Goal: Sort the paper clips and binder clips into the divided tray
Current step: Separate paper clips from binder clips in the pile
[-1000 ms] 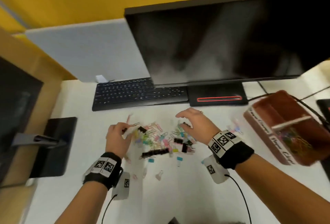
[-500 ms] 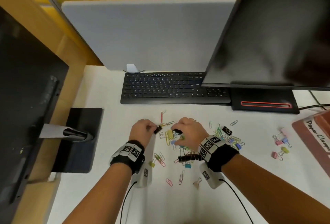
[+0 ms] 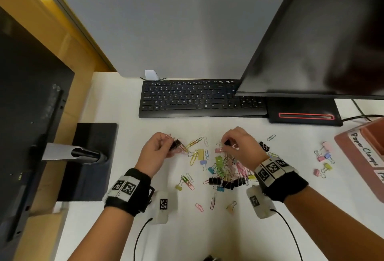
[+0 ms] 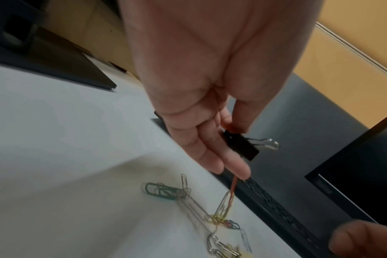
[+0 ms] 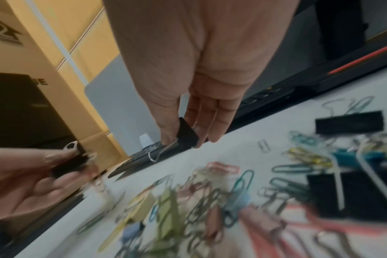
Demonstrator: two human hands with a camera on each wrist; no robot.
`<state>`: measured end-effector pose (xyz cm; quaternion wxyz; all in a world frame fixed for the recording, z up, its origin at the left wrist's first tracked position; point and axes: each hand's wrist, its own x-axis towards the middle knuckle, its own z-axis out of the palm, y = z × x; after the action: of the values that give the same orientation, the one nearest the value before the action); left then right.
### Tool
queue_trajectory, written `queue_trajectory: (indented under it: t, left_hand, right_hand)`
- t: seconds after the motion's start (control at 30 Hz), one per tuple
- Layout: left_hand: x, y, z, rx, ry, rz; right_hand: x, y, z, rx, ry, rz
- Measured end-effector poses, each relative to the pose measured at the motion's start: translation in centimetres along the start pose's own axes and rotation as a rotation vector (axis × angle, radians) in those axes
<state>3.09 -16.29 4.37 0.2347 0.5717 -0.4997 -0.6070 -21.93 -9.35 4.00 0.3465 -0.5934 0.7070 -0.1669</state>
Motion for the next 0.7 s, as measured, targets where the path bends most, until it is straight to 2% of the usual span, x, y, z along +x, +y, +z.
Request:
queue_trajectory:
  t: [0.1, 0.23, 0.33, 0.43, 0.5, 0.6, 0.7]
  left_hand:
    - [-0.3, 0.1, -0.8, -0.002, -0.033, -0.006]
    - [-0.6, 0.4, -1.3, 0.067, -0.133, -0.001]
    - [-0.7, 1.0, -0.8, 0.090, -0.215, 0.020]
    - [-1.0, 1.7, 0.2, 0.095, -0.299, 0.035]
    - [-1.0, 2.1, 0.6, 0.069, -0.343, 0.034]
    - [-1.1, 2.4, 0.8, 0.070, -0.391, 0.043]
    - [-1.5, 2.3, 0.6, 0.098, -0.380, 0.066]
  right_hand:
    - [-0.1, 1.3, -1.5, -0.020, 0.056, 0.077]
    - [0.0, 2.0, -1.9, -0.108, -0.004, 0.147]
    - [0.2, -0.3, -1.2, -0.123, -0.050, -0.008]
    - [0.3, -3.8, 0.2, -0.030, -0.164, -0.188]
    - [0.5, -5.4, 1.3, 0.044, -0.199, -0.256]
    - [0.3, -6.4, 2.0, 0.142, -0.240, -0.222]
    - [0.1, -6.1, 1.9, 0.216, -0.206, -0.150]
